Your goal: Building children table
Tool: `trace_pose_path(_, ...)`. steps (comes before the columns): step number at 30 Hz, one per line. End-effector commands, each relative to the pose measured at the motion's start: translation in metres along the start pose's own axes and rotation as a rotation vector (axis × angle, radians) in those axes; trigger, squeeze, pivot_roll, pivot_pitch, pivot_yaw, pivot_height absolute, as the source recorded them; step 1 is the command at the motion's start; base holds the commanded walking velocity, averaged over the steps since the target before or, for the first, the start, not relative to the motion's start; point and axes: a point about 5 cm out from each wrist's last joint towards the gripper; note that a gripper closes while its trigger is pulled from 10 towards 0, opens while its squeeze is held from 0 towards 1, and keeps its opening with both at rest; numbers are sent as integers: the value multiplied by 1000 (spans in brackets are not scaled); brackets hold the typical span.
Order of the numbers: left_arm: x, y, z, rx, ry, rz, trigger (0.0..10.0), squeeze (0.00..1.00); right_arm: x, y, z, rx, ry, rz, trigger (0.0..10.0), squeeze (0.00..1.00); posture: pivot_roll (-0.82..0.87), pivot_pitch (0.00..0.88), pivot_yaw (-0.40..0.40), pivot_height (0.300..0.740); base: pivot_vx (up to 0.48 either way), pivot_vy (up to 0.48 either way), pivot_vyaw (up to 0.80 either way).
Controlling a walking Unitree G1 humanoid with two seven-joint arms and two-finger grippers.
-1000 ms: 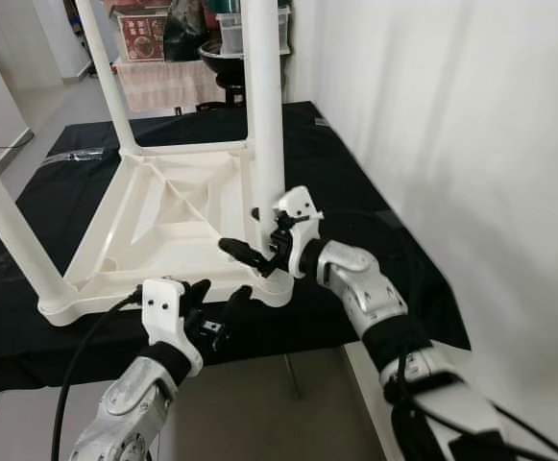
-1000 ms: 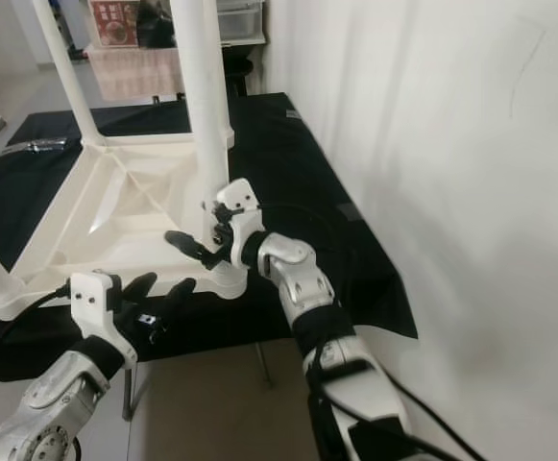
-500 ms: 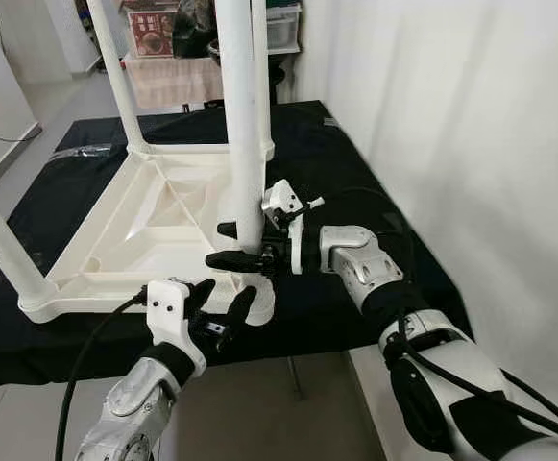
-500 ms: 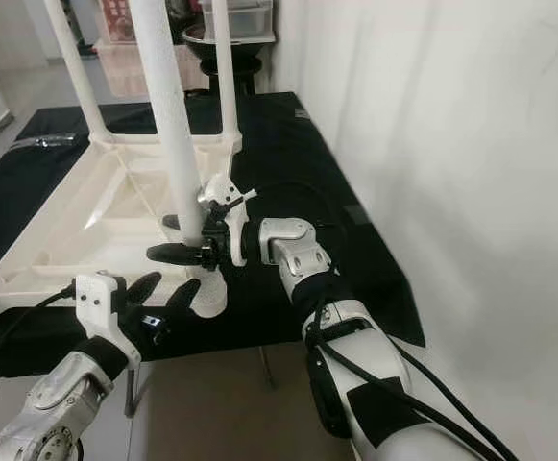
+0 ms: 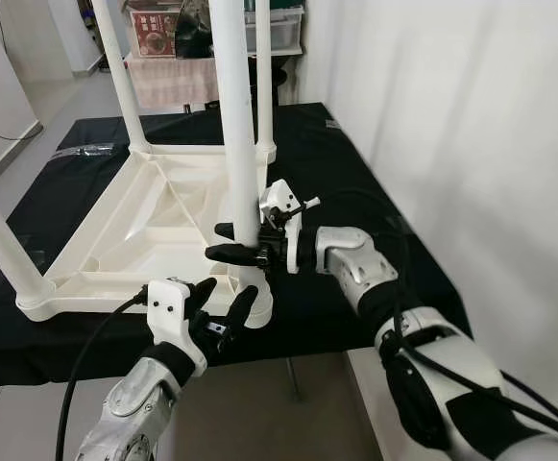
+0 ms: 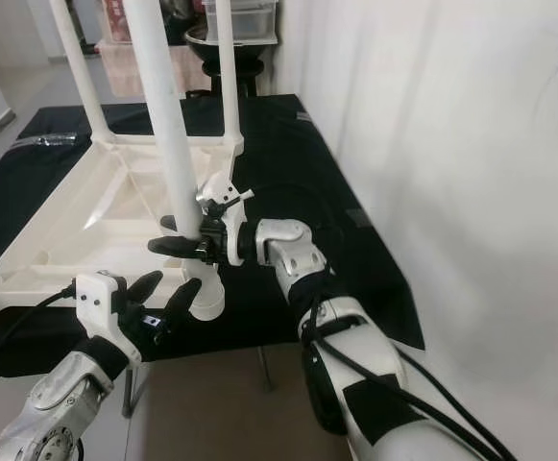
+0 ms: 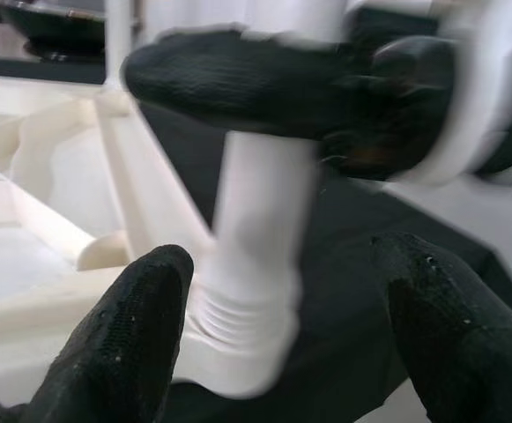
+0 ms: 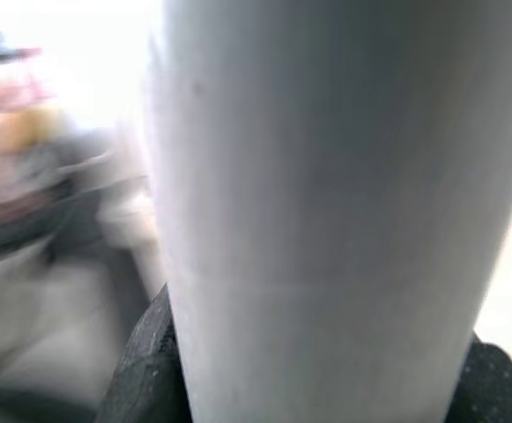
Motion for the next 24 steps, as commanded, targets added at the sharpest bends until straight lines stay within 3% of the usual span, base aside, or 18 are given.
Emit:
trace_pose_path(1,-1,1,-3,11,10,-1,10000,0,-23,4,-2,-119,-61,-126,0,0,25,0,-20,740,0,0,0)
trace_pose_path(2,-1,1,-4,11,5,-4,10000,0,-34,7,-14,-228,-81,-153,0,0,3,0,7,740,0,0,0)
trace_pose_path(4,0,0,-6,9,4,-9,10000,0,-41,7,-26,-241,-85,-170,0,0,11,0,0,740,0,0,0)
trace_pose_path(11,0,0,-8,7,4,-10,10000,0,-40,1,-22,-247,-60,-175,0,0,11,0,-3,740,0,0,0)
trace_pose_path(12,1,0,-9,18,0,-1,10000,0,-40,0,-21,-254,-49,-187,10000,0,21,0,-8,740,0,0,0)
trace_pose_path(14,2,0,-10,27,-3,5,10000,0,-40,-1,-20,-258,-43,-197,10000,0,21,0,-8,740,0,0,0)
trace_pose_path(15,2,-1,-10,34,-6,10,10000,0,-37,-1,-18,-251,-51,-174,10000,71,23,0,-8,740,0,0,0)
trace_pose_path(16,2,-1,-10,34,-6,10,10000,0,-37,-1,-18,-251,-51,-174,10000,71,23,0,-8,740,0,0,0)
trace_pose_path(17,3,0,-11,40,-11,11,10000,0,-30,-1,-19,-241,-54,-144,10000,1000,22,0,-5,740,0,0,0)
trace_pose_path(20,3,3,-13,73,-39,17,10000,0,-6,-3,-19,-83,-118,-2,10000,1000,18,0,0,740,0,0,0)
trace_pose_path(22,4,4,-13,88,-51,23,10000,0,1,-2,-16,-12,-112,45,10000,1000,12,0,4,740,0,0,0)
trace_pose_path(23,4,6,-11,98,-63,27,10000,0,6,1,-12,92,-89,75,10000,0,14,0,1,740,0,0,0)
trace_pose_path(24,4,6,-11,98,-63,27,10000,0,6,1,-12,92,-89,75,10000,0,14,0,1,740,0,0,0)
Point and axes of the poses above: a point about 5 cm out from each wrist's last joint towards the gripper, its own y axis pointing back from the gripper into the wrist, its own x axis along the axis of the wrist's last joint, z = x × y, and after that the axes turned 10 degrees about y, right-handed
